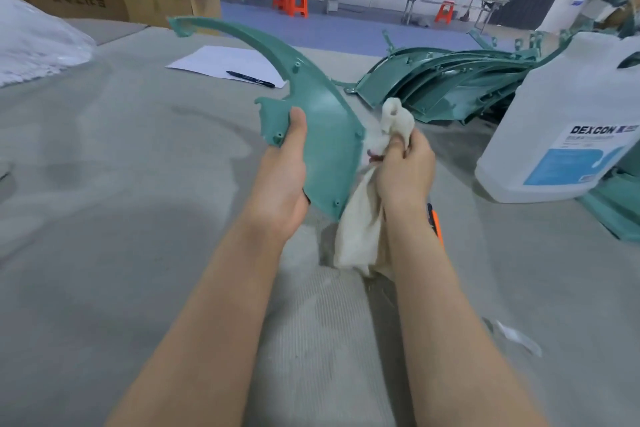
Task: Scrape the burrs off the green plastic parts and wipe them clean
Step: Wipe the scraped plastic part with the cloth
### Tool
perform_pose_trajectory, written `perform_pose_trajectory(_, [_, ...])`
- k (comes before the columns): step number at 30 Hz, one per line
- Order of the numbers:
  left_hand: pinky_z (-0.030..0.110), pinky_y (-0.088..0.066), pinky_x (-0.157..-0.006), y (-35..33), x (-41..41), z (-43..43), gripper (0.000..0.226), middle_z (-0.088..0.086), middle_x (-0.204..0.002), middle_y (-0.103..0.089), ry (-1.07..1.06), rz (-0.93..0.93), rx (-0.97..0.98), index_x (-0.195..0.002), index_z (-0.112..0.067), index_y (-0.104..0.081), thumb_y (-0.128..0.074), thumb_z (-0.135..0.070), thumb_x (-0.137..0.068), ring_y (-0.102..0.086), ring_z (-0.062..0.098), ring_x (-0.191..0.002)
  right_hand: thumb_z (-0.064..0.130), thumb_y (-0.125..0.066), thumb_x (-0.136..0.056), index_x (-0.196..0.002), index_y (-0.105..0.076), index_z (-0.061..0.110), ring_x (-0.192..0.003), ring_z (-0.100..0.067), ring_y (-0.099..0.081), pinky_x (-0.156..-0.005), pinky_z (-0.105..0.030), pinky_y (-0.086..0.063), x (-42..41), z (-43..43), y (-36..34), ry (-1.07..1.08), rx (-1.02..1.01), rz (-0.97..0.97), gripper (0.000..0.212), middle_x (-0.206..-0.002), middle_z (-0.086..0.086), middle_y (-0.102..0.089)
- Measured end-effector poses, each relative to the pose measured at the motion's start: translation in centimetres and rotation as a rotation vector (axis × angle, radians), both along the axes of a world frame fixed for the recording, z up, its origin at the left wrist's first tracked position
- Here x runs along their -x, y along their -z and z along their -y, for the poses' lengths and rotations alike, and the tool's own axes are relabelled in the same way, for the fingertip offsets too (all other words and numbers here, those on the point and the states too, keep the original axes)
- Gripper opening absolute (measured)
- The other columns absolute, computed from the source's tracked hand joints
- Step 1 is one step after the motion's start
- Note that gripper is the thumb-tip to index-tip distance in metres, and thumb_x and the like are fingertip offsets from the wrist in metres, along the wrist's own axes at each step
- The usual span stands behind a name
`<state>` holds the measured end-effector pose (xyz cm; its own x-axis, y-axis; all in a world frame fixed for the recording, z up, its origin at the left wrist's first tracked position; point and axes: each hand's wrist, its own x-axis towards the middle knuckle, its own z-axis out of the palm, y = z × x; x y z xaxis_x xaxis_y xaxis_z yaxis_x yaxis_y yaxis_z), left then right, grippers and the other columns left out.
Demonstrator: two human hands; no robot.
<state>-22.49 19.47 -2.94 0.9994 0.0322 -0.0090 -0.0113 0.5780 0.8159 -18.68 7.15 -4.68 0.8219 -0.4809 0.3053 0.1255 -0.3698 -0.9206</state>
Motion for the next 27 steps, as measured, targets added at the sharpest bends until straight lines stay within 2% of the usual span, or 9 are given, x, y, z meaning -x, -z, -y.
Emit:
perform_pose_trajectory(4, [0.027, -0.051, -0.090, -0.5, 0.1, 0.2, 0.042, 0.003, -0.118, -0.066, -0.052, 0.072, -0.063, -0.128, -0.012, -0.052, -0.043, -0.040, -0.098, -0.065, 0.012, -0.103, 0.015, -0.046, -0.099, -0.134, -0.054, 0.015, -0.117, -0.001, -0.049, -0.093, -0.005, -0.034, 2.1, -1.6, -0.8, -0.399, 0.095, 0.140, 0.036, -0.130, 0.001, -0.059])
perform_pose_trajectory(7, [0.026, -0.046, -0.098, -0.8, 0.6, 0.1, 0.054, 0.001, -0.107, -0.063, 0.134, 0.218, 0.020, -0.119, -0.013, -0.058, -0.056, -0.053, -0.083, -0.059, 0.012, -0.106, 0.037, -0.047, -0.094, -0.143, -0.043, 0.019, -0.138, -0.009, -0.036, -0.115, -0.023, -0.027, 3.7, -3.8, -0.6, -0.742, 0.207, 0.153, 0.052, -0.143, 0.004, -0.046])
perform_pose_trajectory(10, [0.030, -0.044, -0.095, -1.2, 0.6, -0.6, 0.051, 0.000, -0.085, -0.054, 0.242, 0.288, 0.099, -0.095, -0.017, -0.060, -0.058, -0.065, -0.079, -0.055, 0.013, -0.090, 0.046, -0.052, -0.088, -0.130, -0.050, 0.024, -0.121, -0.006, -0.051, -0.102, -0.017, -0.039, 3.8, -3.7, -0.7, -0.733, 0.200, 0.131, 0.048, -0.122, 0.014, -0.055])
perform_pose_trajectory(14, [0.034, -0.039, -0.107, -0.9, 0.1, -1.7, 0.069, -0.004, -0.101, -0.061, 0.318, 0.307, 0.068, -0.124, -0.018, -0.049, -0.025, -0.070, -0.086, -0.057, 0.012, -0.104, 0.031, -0.051, -0.099, -0.087, -0.057, 0.019, -0.068, -0.011, -0.052, -0.062, -0.022, -0.036, 3.3, -2.8, -0.8, -0.464, 0.345, 0.215, 0.017, -0.071, 0.010, -0.056])
perform_pose_trajectory(17, [0.029, -0.038, -0.109, -0.1, -0.4, -2.6, 0.057, -0.019, -0.118, -0.062, 0.075, 0.252, -0.332, -0.137, -0.023, -0.045, -0.031, -0.060, -0.095, -0.054, -0.001, -0.116, 0.026, -0.050, -0.101, -0.059, -0.035, 0.016, -0.049, -0.010, -0.029, -0.050, -0.027, -0.024, 2.6, -0.6, -1.2, -0.336, 0.248, 0.162, 0.046, -0.051, 0.001, -0.034])
perform_pose_trajectory(20, [0.022, -0.033, -0.108, 0.8, -1.2, -3.6, 0.066, -0.011, -0.140, -0.048, -0.339, 0.059, -0.741, -0.145, -0.024, -0.037, -0.055, -0.055, -0.090, -0.045, -0.001, -0.127, 0.033, -0.053, -0.099, -0.057, -0.037, 0.008, -0.054, -0.009, -0.032, -0.051, -0.032, -0.028, 2.4, 1.3, -1.5, -0.301, 0.109, 0.121, 0.051, -0.053, -0.009, -0.037])
perform_pose_trajectory(22, [0.016, -0.045, -0.090, 0.9, -1.4, -4.1, 0.045, -0.009, -0.117, -0.066, -0.194, 0.101, -0.538, -0.130, -0.017, -0.053, -0.058, -0.041, -0.092, -0.061, -0.003, -0.105, 0.038, -0.055, -0.097, -0.054, -0.035, 0.014, -0.049, -0.011, -0.037, -0.049, -0.028, -0.034, 2.8, 1.7, -1.7, -0.349, 0.042, 0.099, 0.053, -0.049, 0.005, -0.043])
perform_pose_trajectory(24, [0.026, -0.055, -0.078, 0.7, -1.2, -4.3, 0.029, -0.005, -0.102, -0.073, 0.103, 0.080, -0.246, -0.112, -0.017, -0.064, -0.057, -0.033, -0.089, -0.069, 0.007, -0.093, 0.044, -0.056, -0.094, -0.069, -0.058, 0.006, -0.069, -0.031, -0.064, -0.066, -0.046, -0.052, 2.8, 2.0, -1.6, -0.479, -0.026, 0.018, 0.046, -0.075, -0.014, -0.071])
perform_pose_trajectory(27, [0.035, -0.059, -0.072, 0.7, -0.6, -4.7, 0.035, 0.004, -0.106, -0.073, 0.350, 0.081, -0.110, -0.112, -0.013, -0.063, -0.056, -0.024, -0.079, -0.070, 0.018, -0.095, 0.043, -0.060, -0.092, -0.094, -0.069, 0.003, -0.093, -0.039, -0.068, -0.084, -0.050, -0.054, 2.6, 2.6, -1.4, -0.507, -0.072, -0.052, 0.041, -0.104, -0.029, -0.066])
